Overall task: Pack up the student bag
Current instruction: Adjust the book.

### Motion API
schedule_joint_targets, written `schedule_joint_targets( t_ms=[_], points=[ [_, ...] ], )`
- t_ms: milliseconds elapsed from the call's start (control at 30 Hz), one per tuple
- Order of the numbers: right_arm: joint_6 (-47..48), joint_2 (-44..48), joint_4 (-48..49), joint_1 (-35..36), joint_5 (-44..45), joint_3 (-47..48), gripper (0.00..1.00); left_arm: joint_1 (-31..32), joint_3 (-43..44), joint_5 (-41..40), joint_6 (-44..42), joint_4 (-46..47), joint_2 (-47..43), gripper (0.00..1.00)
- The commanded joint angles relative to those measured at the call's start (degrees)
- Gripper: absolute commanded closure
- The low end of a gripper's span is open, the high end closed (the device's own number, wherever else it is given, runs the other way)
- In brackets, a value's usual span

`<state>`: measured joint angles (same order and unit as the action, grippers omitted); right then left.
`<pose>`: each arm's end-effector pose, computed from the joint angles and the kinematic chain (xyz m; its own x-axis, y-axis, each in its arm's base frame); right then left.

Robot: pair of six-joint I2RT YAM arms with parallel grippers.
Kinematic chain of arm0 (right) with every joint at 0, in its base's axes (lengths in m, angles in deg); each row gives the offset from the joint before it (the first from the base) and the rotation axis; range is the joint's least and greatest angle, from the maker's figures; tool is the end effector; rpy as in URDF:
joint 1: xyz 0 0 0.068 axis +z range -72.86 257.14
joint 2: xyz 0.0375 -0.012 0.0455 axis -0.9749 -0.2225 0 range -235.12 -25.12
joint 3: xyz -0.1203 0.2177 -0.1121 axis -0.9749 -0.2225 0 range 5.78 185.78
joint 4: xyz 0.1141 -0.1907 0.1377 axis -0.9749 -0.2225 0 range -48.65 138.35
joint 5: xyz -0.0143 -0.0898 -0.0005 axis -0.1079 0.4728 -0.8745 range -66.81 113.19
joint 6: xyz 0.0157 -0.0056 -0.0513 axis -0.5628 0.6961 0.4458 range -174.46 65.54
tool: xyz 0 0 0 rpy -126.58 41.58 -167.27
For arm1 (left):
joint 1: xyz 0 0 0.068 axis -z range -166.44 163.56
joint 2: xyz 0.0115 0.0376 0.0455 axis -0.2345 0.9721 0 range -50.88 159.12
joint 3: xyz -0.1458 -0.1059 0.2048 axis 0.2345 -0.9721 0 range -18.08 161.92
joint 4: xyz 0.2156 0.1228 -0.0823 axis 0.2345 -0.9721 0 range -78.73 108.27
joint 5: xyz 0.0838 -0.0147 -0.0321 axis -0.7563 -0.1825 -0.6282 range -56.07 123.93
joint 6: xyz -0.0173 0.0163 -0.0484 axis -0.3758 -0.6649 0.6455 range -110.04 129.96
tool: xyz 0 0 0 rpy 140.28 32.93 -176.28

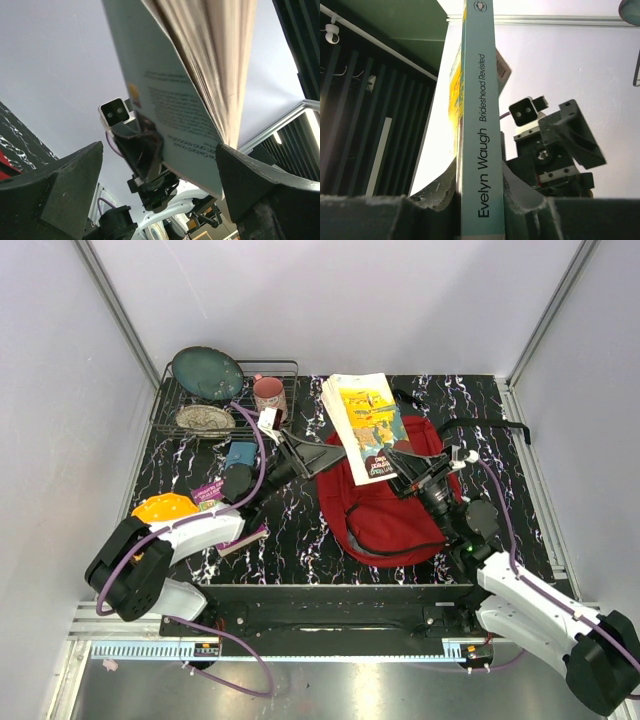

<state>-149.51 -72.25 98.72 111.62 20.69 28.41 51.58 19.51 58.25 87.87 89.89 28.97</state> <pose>0.1532 0.1070 0.3077 -0.6272 0.7765 0.0601 -0.3057 -0.3165 0.8980 0.2178 -0.1888 0.3052 -0.7445 -0.5490 -0.3799 0.5544 -0.1913 -0.8100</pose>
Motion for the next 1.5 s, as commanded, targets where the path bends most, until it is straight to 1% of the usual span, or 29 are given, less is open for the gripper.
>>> schedule_joint_targets(
  t_ms=[0, 133, 333, 467, 633, 667, 733, 767, 900, 933, 1000, 1033, 1100, 1133, 1233, 1300, 1367, 1400, 1467],
  points=[
    [-0.5, 1.1, 6.3, -0.2, 0.5, -1.2, 1.00, -0.1, 4.3, 1.3, 0.9, 23.8, -2.3, 0.01],
    [-0.7, 1.1, 6.7, -0.2, 0.7, -2.5, 1.00, 0.0, 4.1, 0.9, 1.3, 23.8, -2.2, 0.01],
    [0.9, 0.4, 5.3, -0.2, -0.9, -1.5, 1.00, 0.0, 4.2, 1.0, 1.6, 23.8, -1.7, 0.01],
    [2.5, -0.9, -0.3, -0.2, -5.8, 0.5, 1.00, 0.0, 4.5, 0.6, 2.1, 23.7, -0.8, 0.01],
    [4.7, -0.5, -6.1, -0.2, -9.3, 1.9, 1.00, -0.1, 4.3, 0.1, 1.8, 23.0, -0.4, 0.01],
    [5.6, 0.4, -10.3, -0.2, -10.0, 2.5, 1.00, -0.2, 4.1, 0.1, 1.5, 22.2, -0.5, 0.01],
    [9.3, 2.2, -14.0, -0.2, -10.4, 4.2, 1.00, -0.5, 3.6, -0.1, 1.0, 21.1, -1.0, 0.01],
    [10.5, 2.9, -16.9, -0.2, -10.8, 4.6, 1.00, -0.8, 2.9, -0.6, 0.2, 19.5, -1.4, 0.01],
    [13.4, 6.2, -20.3, -0.2, -10.0, 6.1, 1.00, -1.6, 1.8, -0.4, -4.2, 9.3, -5.7, 0.01],
    [14.0, 6.4, -21.4, -0.2, -10.0, 6.7, 1.00, -1.8, 1.8, -1.0, -5.6, 2.8, -6.8, 0.01],
    [16.0, 5.6, -22.9, -0.2, -12.1, 9.1, 1.00, -1.8, 2.4, -1.9, -10.6, -4.9, -10.0, 0.01],
    [16.6, 4.4, -22.6, -0.2, -13.1, 9.7, 1.00, -1.8, 2.8, -3.6, -12.1, -12.4, -11.1, 0.01],
    [17.2, 3.4, -20.1, -0.2, -16.2, 11.0, 1.00, -1.8, 4.2, -4.7, -16.5, -18.2, -13.6, 0.01],
    [17.3, 2.5, -19.9, -0.1, -17.0, 11.5, 1.00, -1.8, 4.6, -6.1, -17.8, -23.1, -14.4, 0.01],
    [17.8, 0.7, -18.7, -0.2, -19.8, 12.3, 1.00, -1.8, 6.4, -8.0, -21.3, -29.9, -16.0, 0.01],
    [17.3, 0.3, -16.3, -0.2, -21.7, 12.4, 1.00, -2.0, 7.1, -8.7, -22.4, -31.8, -16.5, 0.01],
    [17.8, -0.1, -16.6, -0.2, -23.6, 12.9, 1.00, -2.0, 6.5, -9.7, -22.5, -32.5, -16.8, 0.02],
    [18.0, -0.1, -17.0, -0.2, -24.4, 13.2, 1.00, -2.1, 6.2, -10.2, -22.7, -33.0, -17.5, 0.04],
    [18.3, 0.2, -17.4, -0.2, -26.2, 13.2, 1.00, -2.2, 5.7, -11.7, -23.8, -35.0, -18.2, 0.05]
  ],
)
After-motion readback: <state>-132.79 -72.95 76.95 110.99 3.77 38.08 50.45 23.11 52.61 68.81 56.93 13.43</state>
